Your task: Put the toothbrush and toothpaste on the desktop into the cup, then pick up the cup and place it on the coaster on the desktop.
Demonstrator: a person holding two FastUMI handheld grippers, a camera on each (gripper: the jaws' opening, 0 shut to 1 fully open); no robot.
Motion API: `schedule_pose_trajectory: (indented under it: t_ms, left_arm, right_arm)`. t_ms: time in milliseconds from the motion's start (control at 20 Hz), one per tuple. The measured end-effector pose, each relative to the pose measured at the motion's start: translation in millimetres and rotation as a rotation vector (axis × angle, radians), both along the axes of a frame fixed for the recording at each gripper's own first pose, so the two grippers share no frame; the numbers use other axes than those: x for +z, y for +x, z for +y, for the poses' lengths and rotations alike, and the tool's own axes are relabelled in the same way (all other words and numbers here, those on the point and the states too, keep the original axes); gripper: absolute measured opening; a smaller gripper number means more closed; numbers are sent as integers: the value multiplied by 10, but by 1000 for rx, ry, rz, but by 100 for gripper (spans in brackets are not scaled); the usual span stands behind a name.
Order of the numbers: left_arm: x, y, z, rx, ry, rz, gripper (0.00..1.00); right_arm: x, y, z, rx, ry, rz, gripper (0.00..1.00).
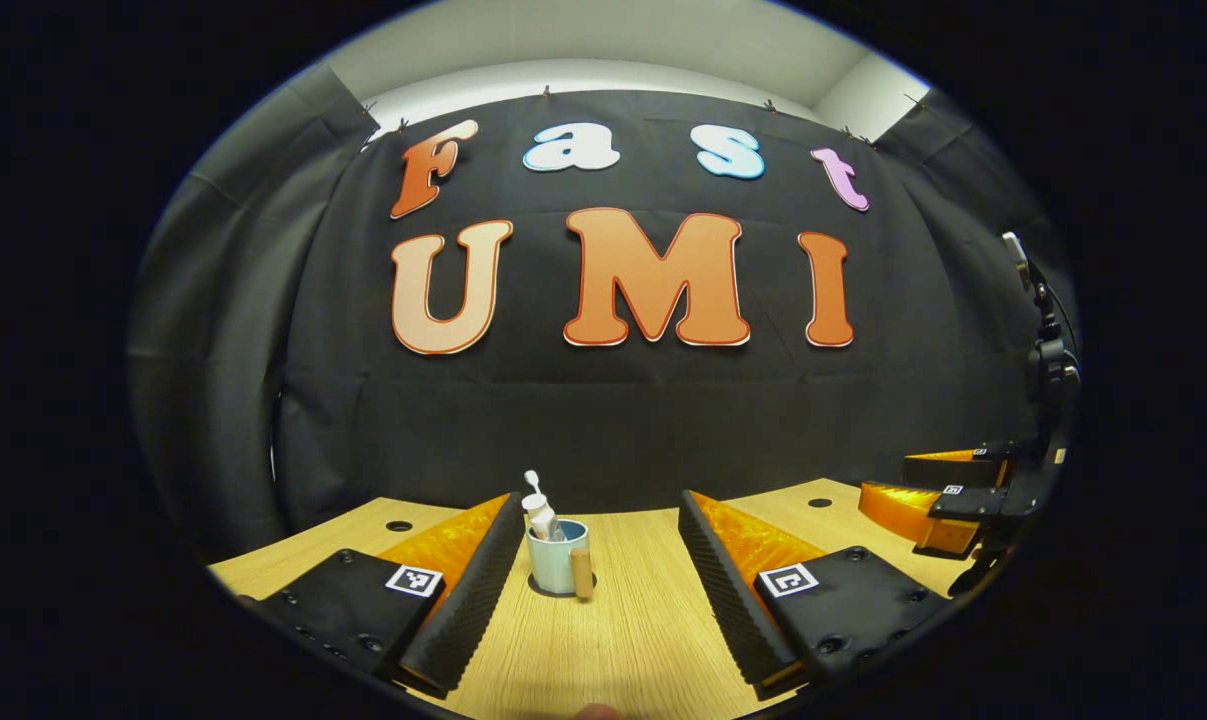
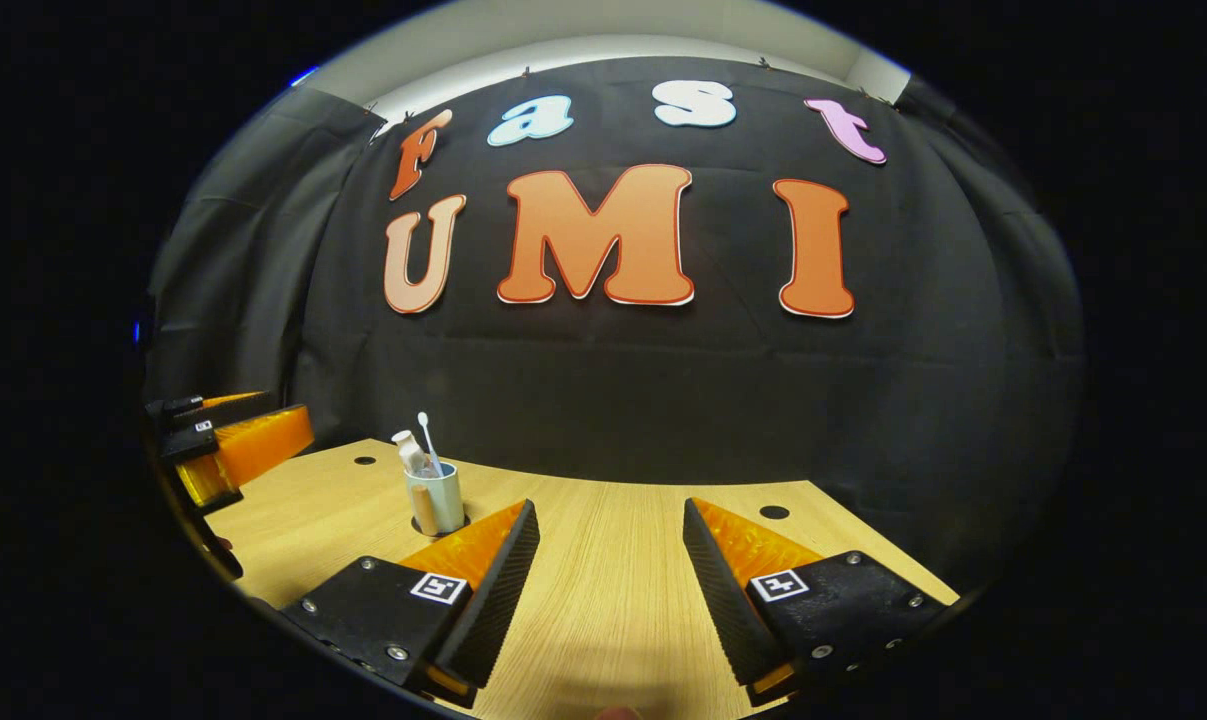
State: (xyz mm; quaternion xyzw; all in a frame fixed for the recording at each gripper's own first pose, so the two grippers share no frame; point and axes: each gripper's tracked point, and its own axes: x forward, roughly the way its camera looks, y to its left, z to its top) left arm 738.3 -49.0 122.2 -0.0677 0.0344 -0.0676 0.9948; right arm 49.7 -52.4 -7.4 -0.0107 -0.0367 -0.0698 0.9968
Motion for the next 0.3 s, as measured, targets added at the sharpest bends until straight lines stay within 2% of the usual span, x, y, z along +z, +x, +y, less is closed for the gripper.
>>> schedule_pose_trajectory:
  t_ms: [300]
  left_arm:
    - [6, -29, 56, 11, -9, -4, 97]
  right_arm:
    - [11, 4, 74, 16, 3, -5, 88]
